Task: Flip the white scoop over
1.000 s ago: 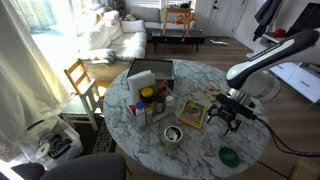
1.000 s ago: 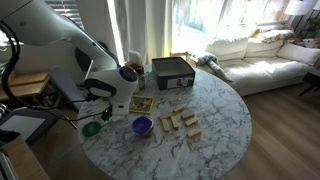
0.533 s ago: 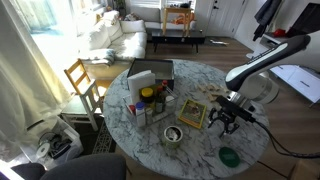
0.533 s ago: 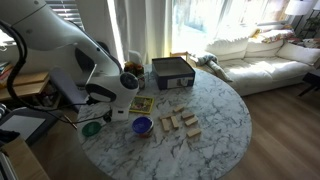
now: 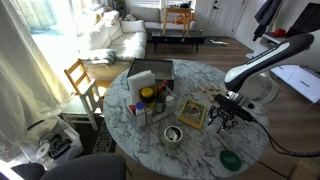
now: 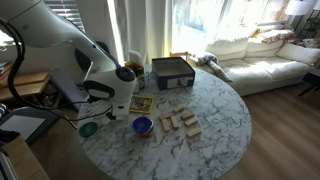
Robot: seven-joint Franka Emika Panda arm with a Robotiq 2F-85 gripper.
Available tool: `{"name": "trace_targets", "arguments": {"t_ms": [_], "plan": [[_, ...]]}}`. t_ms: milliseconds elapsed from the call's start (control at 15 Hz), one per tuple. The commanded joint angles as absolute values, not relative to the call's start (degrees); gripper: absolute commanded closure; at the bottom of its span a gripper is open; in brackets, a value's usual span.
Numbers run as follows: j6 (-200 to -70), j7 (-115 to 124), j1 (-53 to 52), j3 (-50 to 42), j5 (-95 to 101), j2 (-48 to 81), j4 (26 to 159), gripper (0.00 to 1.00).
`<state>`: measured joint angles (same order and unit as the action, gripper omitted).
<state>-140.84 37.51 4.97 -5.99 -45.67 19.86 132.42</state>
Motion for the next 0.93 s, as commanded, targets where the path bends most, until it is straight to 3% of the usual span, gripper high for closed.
{"name": "trace_targets", "arguments": {"t_ms": [0,200,600,800,867], "plan": [[-150.8,46.1,-1.0,-8.2,-36.6,16.4,136.4,0.74],[-158.1,57.3,-5.6,-10.2,-23.8,16.0,139.4,0.74],[-160.7,80.2,-27.3,-31.4,3.6,16.5,141.5,0.74],[-158.7,89.2,-33.9,-37.8,14.9,15.7,141.2,0.74],[-158.0,93.5,-30.7,-34.9,20.6,15.1,140.9,0.74]]}}
